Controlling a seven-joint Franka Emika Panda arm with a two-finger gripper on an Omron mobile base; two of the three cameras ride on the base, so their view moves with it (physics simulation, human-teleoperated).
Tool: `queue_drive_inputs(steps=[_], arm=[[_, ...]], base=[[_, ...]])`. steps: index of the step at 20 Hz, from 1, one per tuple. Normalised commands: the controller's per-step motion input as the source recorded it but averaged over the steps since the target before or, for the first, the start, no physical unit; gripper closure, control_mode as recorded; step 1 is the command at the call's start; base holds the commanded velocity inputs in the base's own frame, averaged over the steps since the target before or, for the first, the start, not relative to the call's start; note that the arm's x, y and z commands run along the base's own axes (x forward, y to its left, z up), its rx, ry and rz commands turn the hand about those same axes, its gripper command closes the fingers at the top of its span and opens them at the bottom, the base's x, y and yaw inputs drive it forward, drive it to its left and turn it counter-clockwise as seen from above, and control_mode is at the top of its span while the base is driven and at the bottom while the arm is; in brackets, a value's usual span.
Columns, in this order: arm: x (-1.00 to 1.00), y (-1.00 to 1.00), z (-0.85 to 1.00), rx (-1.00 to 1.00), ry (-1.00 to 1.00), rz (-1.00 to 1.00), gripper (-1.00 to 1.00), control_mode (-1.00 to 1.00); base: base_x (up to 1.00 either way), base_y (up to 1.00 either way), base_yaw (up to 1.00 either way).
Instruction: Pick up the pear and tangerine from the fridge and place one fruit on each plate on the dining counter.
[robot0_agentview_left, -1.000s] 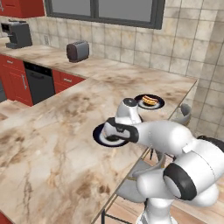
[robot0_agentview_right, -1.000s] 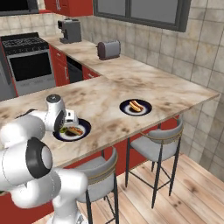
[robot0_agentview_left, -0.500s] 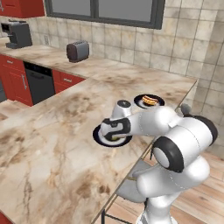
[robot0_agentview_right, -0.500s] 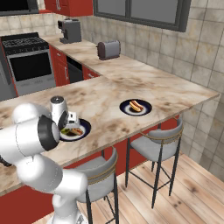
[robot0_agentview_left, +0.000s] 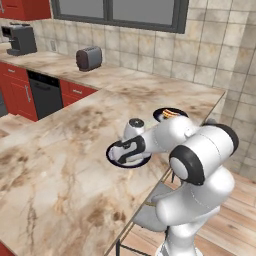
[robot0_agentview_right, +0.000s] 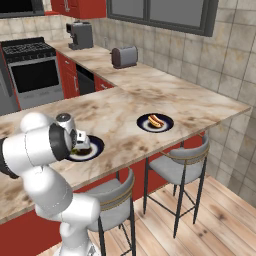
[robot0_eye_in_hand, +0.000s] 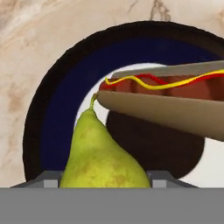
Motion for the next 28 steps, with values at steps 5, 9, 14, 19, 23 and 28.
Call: queue_drive_inputs(steps=[5,9,14,19,23,28], arm=[[0.14,0.04,-0.08,0.0,0.0,-0.06,-1.0,-1.0],[0.04,-0.01,0.09,0.0,0.0,0.0,-1.0,-1.0],[-0.03,-0.02,0.28,0.0,-0.01,0.0,-1.0,-1.0],[-0.01,0.0,0.49,0.01,-0.03,0.0,-1.0,-1.0],[-0.13,0.0,0.58,0.02,-0.03,0.0,-1.0,-1.0],[-0.63,-0.04,0.26,0.0,-0.17,0.0,-1.0,-1.0]], base=[[0.0,0.0,0.0],[0.0,0.0,0.0],[0.0,0.0,0.0],[0.0,0.0,0.0],[0.0,0.0,0.0],[0.0,0.0,0.0]])
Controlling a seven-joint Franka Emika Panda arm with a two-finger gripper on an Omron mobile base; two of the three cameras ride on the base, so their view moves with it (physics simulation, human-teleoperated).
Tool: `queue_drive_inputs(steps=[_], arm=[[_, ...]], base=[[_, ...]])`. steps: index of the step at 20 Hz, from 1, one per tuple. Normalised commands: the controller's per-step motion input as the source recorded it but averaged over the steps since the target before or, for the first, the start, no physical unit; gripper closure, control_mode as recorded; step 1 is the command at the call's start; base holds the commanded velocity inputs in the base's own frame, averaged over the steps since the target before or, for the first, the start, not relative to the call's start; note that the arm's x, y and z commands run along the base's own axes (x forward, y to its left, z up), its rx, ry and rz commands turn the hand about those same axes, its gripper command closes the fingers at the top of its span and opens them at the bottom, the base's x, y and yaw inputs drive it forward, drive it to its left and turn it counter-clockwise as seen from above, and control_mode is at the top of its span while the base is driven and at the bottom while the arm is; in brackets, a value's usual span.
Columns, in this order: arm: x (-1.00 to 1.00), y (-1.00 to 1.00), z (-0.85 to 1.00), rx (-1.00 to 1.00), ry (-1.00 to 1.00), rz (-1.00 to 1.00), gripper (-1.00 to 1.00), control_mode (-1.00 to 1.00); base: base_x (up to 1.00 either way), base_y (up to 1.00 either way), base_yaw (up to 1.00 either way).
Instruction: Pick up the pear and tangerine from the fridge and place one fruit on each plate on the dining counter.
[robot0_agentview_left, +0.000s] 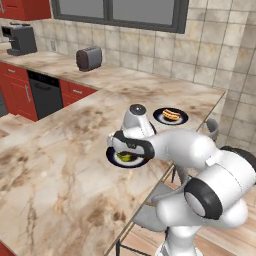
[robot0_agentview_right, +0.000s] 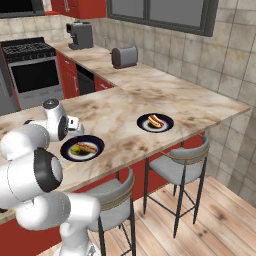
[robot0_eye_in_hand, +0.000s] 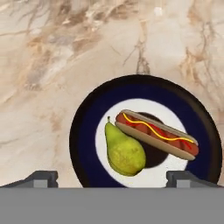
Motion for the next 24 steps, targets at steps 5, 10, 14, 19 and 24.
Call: queue_drive_inputs(steps=[5,10,14,19,24], arm=[[-0.82,-0.07,0.15,0.05,-0.2,0.0,-1.0,-1.0],[-0.69,-0.21,0.25,0.08,0.01,0.0,-1.0,-1.0],[-0.8,-0.2,0.21,0.01,0.0,0.0,-1.0,-1.0],[-0.73,-0.14,0.1,0.0,0.01,0.0,-1.0,-1.0],[-0.67,-0.2,0.16,0.0,0.0,0.0,-1.0,-1.0]], base=[[0.0,0.0,0.0],[0.0,0.0,0.0],[0.0,0.0,0.0],[0.0,0.0,0.0],[0.0,0.0,0.0]])
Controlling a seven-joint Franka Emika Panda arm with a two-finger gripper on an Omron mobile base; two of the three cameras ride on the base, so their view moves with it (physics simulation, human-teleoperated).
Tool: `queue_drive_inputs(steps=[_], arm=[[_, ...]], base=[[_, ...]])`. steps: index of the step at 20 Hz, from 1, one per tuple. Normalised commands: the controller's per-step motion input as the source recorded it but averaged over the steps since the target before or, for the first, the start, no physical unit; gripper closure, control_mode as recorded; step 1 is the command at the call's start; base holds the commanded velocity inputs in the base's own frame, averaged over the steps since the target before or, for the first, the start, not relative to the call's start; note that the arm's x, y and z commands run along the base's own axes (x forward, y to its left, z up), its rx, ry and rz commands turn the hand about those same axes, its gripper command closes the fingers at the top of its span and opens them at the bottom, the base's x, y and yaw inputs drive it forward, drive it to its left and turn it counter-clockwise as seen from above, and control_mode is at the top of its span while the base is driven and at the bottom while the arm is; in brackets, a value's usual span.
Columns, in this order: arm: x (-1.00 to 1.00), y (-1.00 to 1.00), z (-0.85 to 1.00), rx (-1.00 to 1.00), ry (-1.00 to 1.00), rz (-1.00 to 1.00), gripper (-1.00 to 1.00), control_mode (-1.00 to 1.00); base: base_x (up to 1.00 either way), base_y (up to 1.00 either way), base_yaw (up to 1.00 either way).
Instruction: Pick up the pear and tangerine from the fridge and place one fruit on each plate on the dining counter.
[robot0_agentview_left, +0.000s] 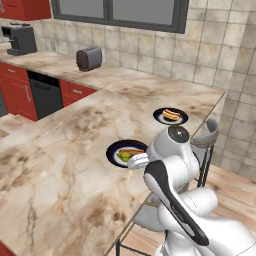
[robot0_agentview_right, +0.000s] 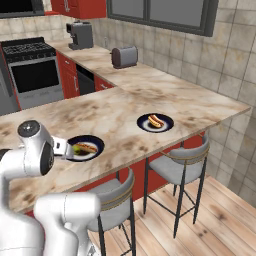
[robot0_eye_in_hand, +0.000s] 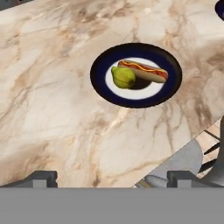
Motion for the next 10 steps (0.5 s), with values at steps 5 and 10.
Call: queue_drive_inputs(steps=[5,10], arm=[[-0.65,-0.14,0.26,0.0,-0.13,0.01,-1.0,-1.0],[-0.08,0.0,0.03,0.0,-0.1,0.01,-1.0,1.0]], base=[[0.0,0.0,0.0],[0.0,0.0,0.0]])
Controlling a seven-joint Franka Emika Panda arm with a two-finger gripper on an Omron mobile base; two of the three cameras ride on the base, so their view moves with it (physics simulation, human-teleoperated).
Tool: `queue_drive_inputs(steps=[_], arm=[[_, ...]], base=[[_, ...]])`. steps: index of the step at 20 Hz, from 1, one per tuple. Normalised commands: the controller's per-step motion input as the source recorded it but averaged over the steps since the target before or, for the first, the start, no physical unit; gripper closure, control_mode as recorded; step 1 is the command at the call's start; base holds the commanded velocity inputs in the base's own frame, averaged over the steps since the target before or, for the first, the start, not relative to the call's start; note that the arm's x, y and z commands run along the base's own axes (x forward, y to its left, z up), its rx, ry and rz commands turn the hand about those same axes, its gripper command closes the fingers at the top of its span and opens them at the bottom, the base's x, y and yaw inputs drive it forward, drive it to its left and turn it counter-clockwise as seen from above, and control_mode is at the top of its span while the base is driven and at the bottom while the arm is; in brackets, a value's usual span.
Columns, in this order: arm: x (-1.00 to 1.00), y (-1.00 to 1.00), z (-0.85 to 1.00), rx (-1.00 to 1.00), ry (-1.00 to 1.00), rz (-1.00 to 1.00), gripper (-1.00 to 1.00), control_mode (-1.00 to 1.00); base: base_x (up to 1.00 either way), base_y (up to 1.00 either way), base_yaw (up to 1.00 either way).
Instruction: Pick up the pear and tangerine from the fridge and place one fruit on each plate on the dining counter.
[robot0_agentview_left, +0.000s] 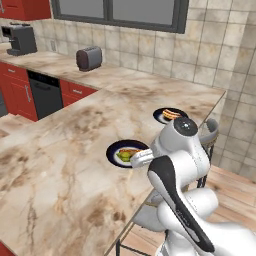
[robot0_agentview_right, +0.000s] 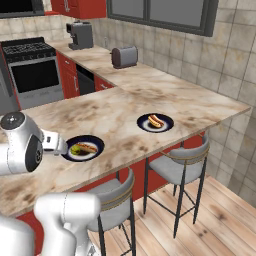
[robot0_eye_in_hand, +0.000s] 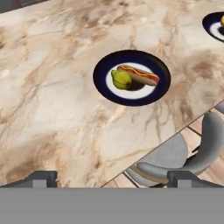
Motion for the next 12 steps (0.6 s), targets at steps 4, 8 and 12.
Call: queue_drive_inputs(steps=[4,8,12], arm=[[0.0,0.0,0.0,0.0,0.0,0.0,-1.0,1.0],[0.0,0.0,0.0,0.0,0.0,0.0,-1.0,1.0],[0.0,0.0,0.0,0.0,0.0,0.0,-1.0,1.0]], base=[[-0.46,0.0,0.08],[-0.74,0.0,0.26],[-0.58,0.09,0.55]])
